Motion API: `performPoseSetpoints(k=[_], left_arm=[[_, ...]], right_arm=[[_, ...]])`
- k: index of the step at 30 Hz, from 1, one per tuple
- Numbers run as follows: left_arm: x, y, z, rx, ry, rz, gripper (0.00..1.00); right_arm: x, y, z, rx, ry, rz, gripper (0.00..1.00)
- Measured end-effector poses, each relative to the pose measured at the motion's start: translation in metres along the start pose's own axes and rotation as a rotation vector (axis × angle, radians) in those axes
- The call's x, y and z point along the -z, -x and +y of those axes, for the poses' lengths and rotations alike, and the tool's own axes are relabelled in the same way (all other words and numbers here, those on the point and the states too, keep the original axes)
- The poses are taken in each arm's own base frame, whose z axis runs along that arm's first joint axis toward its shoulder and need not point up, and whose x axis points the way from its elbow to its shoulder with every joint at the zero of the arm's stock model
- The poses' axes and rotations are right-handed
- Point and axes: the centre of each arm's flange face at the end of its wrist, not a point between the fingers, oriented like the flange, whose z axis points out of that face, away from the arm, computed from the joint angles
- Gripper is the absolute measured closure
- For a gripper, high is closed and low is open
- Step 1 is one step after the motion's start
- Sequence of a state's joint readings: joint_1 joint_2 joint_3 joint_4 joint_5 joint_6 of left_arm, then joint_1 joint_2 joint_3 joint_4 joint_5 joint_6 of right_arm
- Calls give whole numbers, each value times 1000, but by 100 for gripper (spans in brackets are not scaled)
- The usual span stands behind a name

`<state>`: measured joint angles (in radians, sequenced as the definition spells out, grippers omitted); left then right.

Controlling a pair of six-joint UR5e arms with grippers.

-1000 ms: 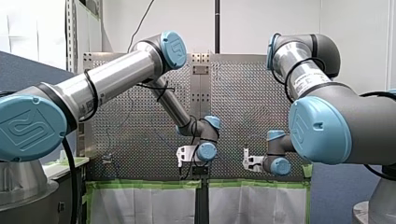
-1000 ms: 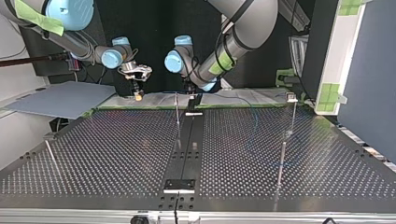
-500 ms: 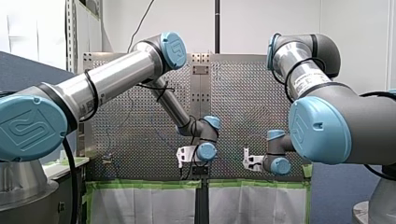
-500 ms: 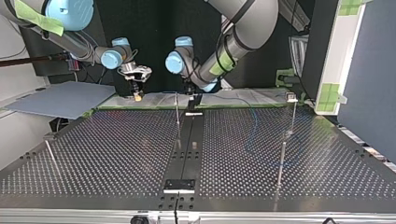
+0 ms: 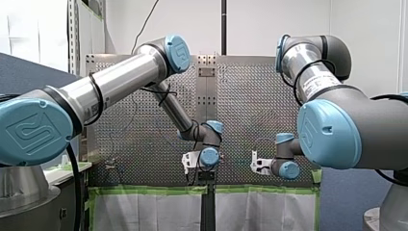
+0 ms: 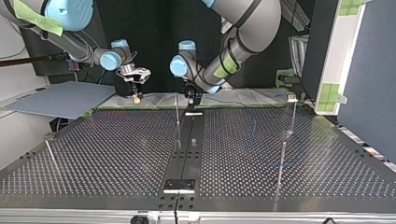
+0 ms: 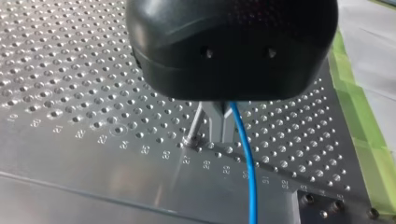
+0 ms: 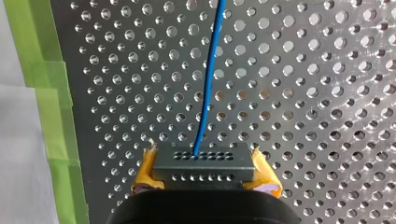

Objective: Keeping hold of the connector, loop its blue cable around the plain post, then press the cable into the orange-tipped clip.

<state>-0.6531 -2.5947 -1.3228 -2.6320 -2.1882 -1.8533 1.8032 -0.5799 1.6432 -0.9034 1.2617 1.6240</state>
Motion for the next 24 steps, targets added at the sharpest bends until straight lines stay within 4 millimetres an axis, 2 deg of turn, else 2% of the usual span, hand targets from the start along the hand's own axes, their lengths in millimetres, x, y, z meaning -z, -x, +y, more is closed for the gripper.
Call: performPoseSetpoints(k=[14, 24], left_arm=[[-12, 3, 8, 29, -23, 5, 100], [-28, 8, 22, 49, -28, 11, 100]], right_arm=[[-1, -1, 3, -2, 3, 4, 100], [-4, -5, 10, -10, 13, 12, 100]])
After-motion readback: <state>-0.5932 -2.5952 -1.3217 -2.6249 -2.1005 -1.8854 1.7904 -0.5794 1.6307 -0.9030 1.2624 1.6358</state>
